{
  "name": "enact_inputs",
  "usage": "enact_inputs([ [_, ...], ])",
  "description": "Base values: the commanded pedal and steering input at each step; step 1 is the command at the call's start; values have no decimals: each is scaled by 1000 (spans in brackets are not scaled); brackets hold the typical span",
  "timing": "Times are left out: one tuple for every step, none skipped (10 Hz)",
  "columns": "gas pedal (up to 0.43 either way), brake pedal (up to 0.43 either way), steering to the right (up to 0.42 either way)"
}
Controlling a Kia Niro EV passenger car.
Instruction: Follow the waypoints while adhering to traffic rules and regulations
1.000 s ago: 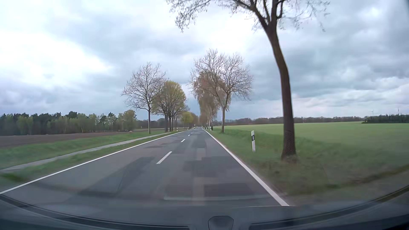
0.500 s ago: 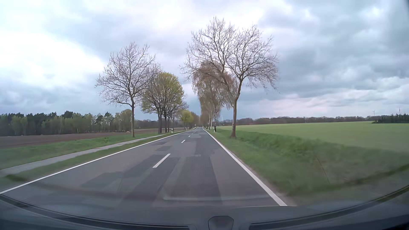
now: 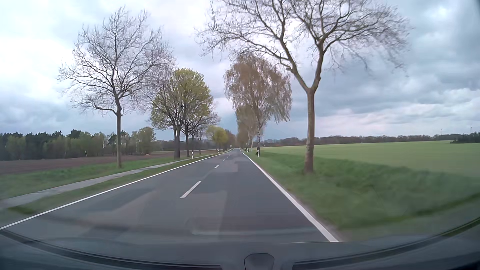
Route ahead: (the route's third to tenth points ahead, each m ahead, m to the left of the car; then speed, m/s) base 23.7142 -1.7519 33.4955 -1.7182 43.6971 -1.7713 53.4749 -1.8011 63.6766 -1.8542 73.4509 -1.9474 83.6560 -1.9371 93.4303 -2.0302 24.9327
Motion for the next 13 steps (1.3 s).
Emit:
enact_inputs([
  [130,0,-6],
  [130,0,-5],
  [130,0,-4],
  [130,0,-3],
  [130,0,-3],
  [130,0,-2],
  [130,0,-2],
  [130,0,-3],
  [130,0,-2],
  [130,0,-3],
  [130,0,-2],
  [130,0,-3],
  [130,0,-3],
])
